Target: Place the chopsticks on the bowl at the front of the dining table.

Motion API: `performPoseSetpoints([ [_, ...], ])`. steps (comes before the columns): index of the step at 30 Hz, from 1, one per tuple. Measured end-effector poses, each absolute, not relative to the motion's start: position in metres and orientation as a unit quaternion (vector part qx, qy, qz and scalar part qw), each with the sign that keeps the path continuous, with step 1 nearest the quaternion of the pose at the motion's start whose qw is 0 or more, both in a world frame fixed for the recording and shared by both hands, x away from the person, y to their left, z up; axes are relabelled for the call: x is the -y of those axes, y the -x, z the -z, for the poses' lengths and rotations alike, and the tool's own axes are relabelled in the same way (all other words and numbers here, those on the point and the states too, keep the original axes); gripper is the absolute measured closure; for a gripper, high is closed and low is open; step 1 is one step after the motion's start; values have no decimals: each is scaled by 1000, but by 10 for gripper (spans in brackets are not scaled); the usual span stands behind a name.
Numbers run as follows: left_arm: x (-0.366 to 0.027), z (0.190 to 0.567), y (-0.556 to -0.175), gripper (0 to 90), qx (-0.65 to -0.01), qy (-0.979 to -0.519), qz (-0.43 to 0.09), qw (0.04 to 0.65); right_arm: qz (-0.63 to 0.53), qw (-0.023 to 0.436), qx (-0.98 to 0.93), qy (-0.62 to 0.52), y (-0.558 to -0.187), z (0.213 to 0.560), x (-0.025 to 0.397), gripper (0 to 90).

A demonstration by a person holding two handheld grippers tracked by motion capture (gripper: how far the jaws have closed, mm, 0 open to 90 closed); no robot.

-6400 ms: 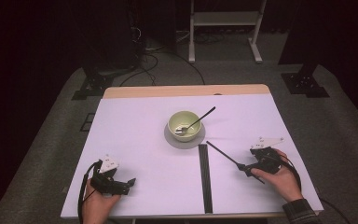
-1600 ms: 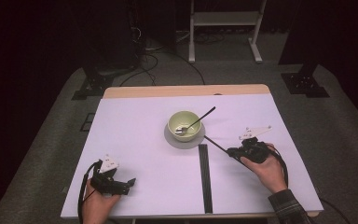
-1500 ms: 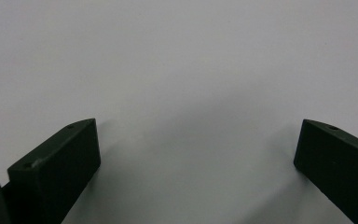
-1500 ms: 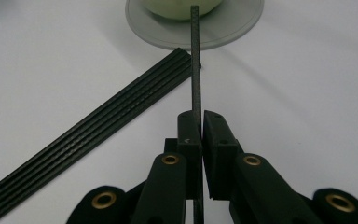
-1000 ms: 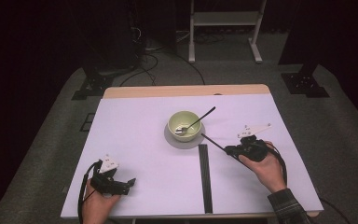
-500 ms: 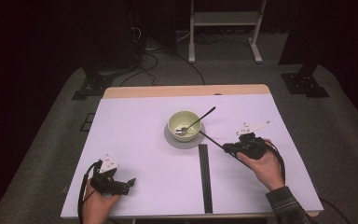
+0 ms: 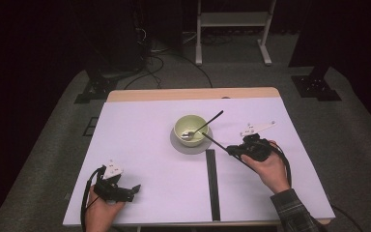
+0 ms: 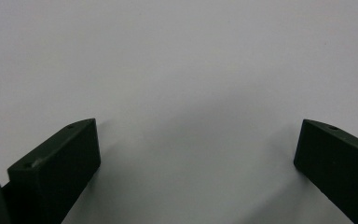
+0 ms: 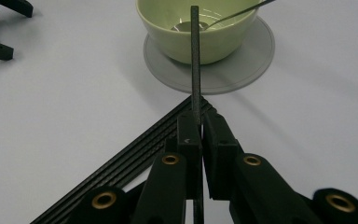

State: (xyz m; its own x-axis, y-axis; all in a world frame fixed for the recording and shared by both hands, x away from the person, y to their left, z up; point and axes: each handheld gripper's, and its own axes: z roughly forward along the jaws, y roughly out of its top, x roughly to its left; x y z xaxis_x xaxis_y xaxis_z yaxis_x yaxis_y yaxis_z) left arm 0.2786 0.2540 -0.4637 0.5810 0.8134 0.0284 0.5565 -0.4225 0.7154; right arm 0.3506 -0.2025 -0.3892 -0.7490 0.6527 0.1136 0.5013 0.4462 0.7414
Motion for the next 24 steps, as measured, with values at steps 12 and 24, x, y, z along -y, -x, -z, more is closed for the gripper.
performPoseSetpoints([
  [12, -254, 464, -279, 0, -417, -822, -189, 340, -403, 83, -846, -339, -363, 387, 191, 855],
  [24, -254, 464, -279, 0, -417, -822, -189, 339, -405, 80, -847, -336, -373, 383, 178, 855],
])
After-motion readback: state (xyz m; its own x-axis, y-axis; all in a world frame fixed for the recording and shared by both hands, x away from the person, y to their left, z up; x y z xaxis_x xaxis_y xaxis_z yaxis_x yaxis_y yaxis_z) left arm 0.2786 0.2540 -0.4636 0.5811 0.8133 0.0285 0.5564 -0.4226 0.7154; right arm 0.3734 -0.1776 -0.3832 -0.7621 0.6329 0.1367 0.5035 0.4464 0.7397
